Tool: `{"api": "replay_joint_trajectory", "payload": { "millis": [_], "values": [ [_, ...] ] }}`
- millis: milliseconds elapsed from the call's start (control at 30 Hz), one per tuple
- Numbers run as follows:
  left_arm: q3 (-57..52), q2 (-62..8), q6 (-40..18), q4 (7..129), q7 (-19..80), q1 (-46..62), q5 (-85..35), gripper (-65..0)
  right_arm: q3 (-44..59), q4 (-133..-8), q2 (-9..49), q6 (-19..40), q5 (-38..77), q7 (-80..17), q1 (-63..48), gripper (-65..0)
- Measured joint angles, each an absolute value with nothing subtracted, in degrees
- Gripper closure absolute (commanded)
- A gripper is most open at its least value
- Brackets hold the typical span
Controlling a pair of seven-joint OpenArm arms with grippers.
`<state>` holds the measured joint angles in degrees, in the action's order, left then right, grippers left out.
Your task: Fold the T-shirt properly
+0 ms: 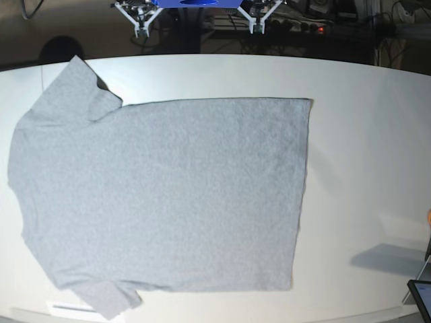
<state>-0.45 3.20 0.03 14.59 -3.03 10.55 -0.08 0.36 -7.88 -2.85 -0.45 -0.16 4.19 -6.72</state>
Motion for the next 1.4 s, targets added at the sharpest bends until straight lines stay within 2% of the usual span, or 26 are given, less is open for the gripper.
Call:
{"api": "replay_joint_trajectory", "payload": {
  "millis": [100,200,267,300,367,433,467,500,567,600,633,667,767,833,1000,1067,1133,1267,1400],
  "values": [
    [-0.4,3.2,0.0,14.6,-3.0,10.5,-0.1,-8.7,0.4,-7.9,-2.9,-0.4,-0.2,4.2,-6.7,-27.3],
    [-0.4,3.2,0.0,14.6,-3.0,10.5,-0.1,-24.4,0.4,-7.9,-2.9,-0.4,-0.2,4.2,-6.7,-44.8],
    [-0.4,3.2,0.0,14.6,-3.0,10.5,-0.1,-33.1,0.4,-7.9,-2.9,-0.4,-0.2,4.2,-6.7,-51.8],
    [-0.4,3.2,0.0,14.6,-3.0,10.5,-0.1,-35.1,0.4,-7.9,-2.9,-0.4,-0.2,4.2,-6.7,-52.2],
    [-0.4,3.2,0.0,14.6,-3.0,10.5,-0.1,-35.6,0.4,-7.9,-2.9,-0.4,-0.2,4.2,-6.7,-49.8],
    [-0.4,3.2,0.0,14.6,-3.0,10.5,-0.1,-33.4,0.4,-7.9,-2.9,-0.4,-0.2,4.2,-6.7,-42.9],
    [-0.4,3.2,0.0,14.6,-3.0,10.5,-0.1,-28.9,0.4,-7.9,-2.9,-0.4,-0.2,4.2,-6.7,-37.1],
    [-0.4,3.2,0.0,14.6,-3.0,10.5,0.0,-21.7,0.4,-7.9,-2.9,-0.4,-0.2,4.2,-6.7,-29.3],
    [-0.4,3.2,0.0,14.6,-3.0,10.5,-0.1,-3.5,0.4,-7.9,-2.9,-0.4,-0.2,4.2,-6.7,-10.4],
    [-0.4,3.2,0.0,14.6,-3.0,10.5,-0.1,0.0,0.4,-7.9,-2.9,-0.4,-0.2,4.2,-6.7,-1.2],
    [-0.4,3.2,0.0,14.6,-3.0,10.6,-0.1,0.0,0.4,-7.9,-2.9,-0.4,-0.1,4.2,-6.7,0.0],
    [-0.4,3.2,0.0,14.6,-3.0,10.6,-0.1,-0.8,0.4,-7.9,-2.9,-0.4,-0.1,4.2,-6.7,-1.9],
    [-0.4,3.2,0.0,14.6,-3.0,10.7,-0.1,-1.7,0.4,-7.9,-2.9,-0.4,-0.1,4.2,-6.7,-12.9],
    [-0.4,3.2,0.0,14.6,-3.0,10.8,-0.1,-1.8,0.4,-7.9,-2.9,-0.4,-0.1,4.2,-6.7,-17.7],
    [-0.4,3.2,0.0,14.6,-3.0,10.8,-0.1,-1.2,0.4,-7.9,-2.9,-0.4,-0.1,4.2,-6.7,-19.4],
    [-0.4,3.2,0.0,14.6,-3.0,10.8,-0.1,-1.0,0.4,-7.9,-2.9,-0.4,-0.1,4.2,-6.7,-17.8],
    [-0.4,3.2,0.0,14.6,-3.0,10.8,-0.1,-0.8,0.3,-7.9,-2.9,-0.4,0.0,4.2,-6.7,-13.5],
    [-0.4,3.2,0.0,14.7,-3.0,10.9,-0.1,0.0,0.2,-7.9,-2.9,-0.4,0.0,4.2,-6.8,0.0],
    [-0.4,2.2,0.0,15.9,-3.2,11.4,-0.1,0.0,0.4,-10.8,-2.7,-0.4,-0.1,4.2,-8.7,-0.1]
  ]
}}
